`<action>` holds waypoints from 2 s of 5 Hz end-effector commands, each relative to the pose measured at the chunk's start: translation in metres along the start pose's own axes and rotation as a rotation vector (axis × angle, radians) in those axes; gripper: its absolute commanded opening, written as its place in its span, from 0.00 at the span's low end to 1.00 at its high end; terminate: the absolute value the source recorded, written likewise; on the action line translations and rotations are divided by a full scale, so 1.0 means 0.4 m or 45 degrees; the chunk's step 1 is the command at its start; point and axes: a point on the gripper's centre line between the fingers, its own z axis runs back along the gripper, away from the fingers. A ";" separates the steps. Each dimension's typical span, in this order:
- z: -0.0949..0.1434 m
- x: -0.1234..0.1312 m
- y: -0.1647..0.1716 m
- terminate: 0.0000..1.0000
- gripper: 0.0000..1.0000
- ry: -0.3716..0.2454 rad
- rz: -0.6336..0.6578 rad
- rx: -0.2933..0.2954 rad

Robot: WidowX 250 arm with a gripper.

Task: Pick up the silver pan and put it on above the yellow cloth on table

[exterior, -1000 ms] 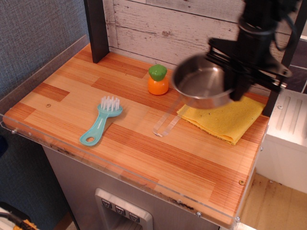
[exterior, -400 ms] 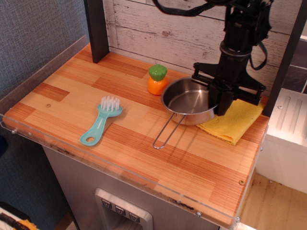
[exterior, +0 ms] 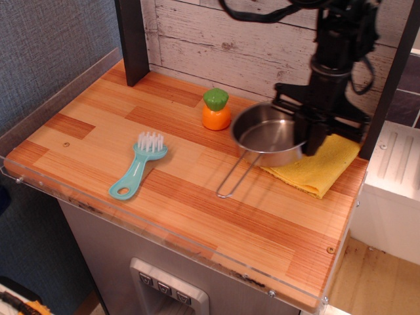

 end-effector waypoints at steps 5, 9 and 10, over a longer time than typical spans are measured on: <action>0.014 0.023 -0.071 0.00 1.00 -0.029 -0.109 -0.045; 0.188 -0.150 0.170 0.00 1.00 -0.187 0.013 -0.176; 0.162 -0.207 0.245 0.00 1.00 -0.108 0.063 -0.090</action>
